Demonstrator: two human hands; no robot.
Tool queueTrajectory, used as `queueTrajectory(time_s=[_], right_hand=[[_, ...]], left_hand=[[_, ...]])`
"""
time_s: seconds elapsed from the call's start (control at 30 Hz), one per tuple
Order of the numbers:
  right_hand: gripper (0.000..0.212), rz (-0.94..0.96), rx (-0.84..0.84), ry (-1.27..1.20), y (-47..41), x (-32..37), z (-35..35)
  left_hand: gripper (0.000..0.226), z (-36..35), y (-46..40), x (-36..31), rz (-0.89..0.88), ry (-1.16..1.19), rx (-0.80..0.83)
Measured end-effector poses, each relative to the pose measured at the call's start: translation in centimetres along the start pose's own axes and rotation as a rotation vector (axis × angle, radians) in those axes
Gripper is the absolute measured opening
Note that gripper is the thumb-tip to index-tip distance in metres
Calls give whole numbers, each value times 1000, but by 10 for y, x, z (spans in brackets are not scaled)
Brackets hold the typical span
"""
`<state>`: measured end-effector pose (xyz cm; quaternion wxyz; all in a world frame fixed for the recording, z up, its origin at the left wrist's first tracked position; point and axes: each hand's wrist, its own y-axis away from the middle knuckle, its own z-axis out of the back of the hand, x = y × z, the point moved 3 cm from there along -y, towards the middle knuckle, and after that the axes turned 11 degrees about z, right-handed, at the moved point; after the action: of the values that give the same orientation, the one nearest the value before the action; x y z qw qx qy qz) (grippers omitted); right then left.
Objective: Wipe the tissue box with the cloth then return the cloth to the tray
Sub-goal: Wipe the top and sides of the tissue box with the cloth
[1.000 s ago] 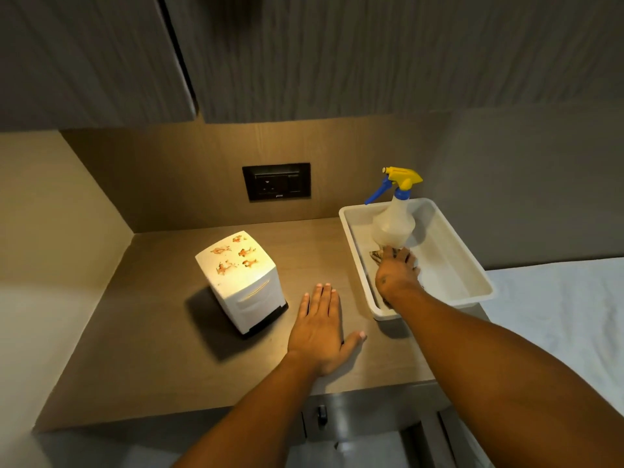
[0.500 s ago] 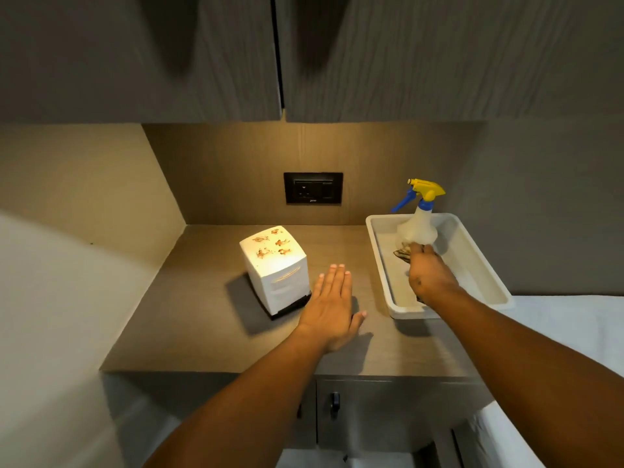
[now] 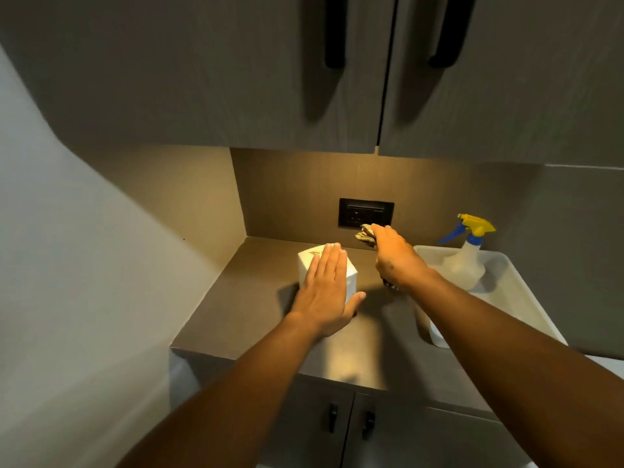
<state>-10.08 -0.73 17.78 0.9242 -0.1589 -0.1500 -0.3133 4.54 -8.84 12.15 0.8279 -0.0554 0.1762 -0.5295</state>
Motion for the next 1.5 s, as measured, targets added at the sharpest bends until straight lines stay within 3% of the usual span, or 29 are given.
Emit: queueTrajectory(time_s=[0.13,0.23,0.43,0.6,0.73,0.93,1.13,1.3,1.4,1.5], right_hand=[[52,137,-17,-130,-26,33,-17],[45,207,-15,-192,-43,51,-30],[22,174,30,-163,-60,51,-66],[45,137,17,-20,-58,44,-80],[43,112,21,-38,-62,44,-82],[43,236,4,20,-47,35,-85],[42,89,29,-56,-55,36,-76],[50,254,132,91,-48,60,-83],[56,260,166,112,-35,50,-85],[47,246,111,88,-38,45,-75]], left_hand=[[98,0,-5,41,96,34,-26],[108,-10,-12,71,194,129,20],[138,-49,-24,108,260,354,167],[155,-71,-31,106,308,537,250],[149,-80,-34,105,320,675,236],[138,-80,-31,107,311,767,159],[138,-82,-35,107,304,776,150],[131,-83,-34,108,315,787,122],[132,-82,-34,107,294,789,121],[134,-80,-34,107,285,815,106]])
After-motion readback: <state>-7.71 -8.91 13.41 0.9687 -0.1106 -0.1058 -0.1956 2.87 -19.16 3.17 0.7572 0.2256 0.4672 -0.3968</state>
